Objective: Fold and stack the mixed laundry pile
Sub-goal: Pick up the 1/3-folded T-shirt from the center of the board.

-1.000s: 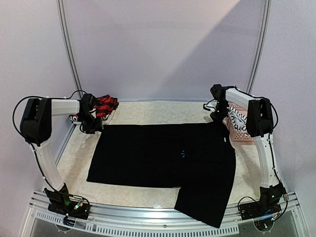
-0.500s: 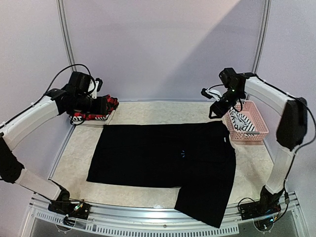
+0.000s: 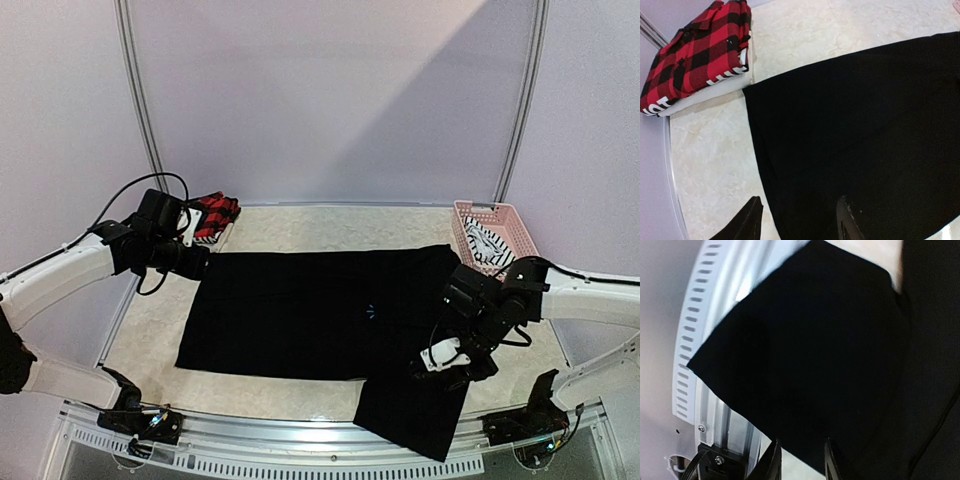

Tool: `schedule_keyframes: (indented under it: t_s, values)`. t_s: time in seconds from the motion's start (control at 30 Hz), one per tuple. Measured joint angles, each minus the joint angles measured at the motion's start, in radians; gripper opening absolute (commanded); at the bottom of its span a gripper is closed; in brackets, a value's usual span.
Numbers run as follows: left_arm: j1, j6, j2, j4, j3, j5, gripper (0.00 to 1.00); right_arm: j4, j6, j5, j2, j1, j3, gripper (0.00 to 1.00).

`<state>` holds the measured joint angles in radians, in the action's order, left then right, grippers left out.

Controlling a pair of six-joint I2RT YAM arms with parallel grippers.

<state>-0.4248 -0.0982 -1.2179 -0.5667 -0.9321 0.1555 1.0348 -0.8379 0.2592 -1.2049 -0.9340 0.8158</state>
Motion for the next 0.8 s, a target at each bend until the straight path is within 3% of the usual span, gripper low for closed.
schedule_keyframes:
  t_s: [0.47,0.63,0.8]
  values:
    - [0.111,0.022,-0.024,0.033,0.000,0.075,0.53,-0.080,-0.029,-0.045,-0.048,-0.537,-0.108,0.35]
    - [0.143,0.020,-0.033,0.037,0.000,0.074,0.53,-0.123,-0.023,-0.068,-0.102,-0.670,-0.117,0.35]
    - [0.148,0.019,-0.039,0.039,0.000,0.074,0.53,-0.182,0.013,-0.107,-0.177,-0.707,-0.122,0.34]
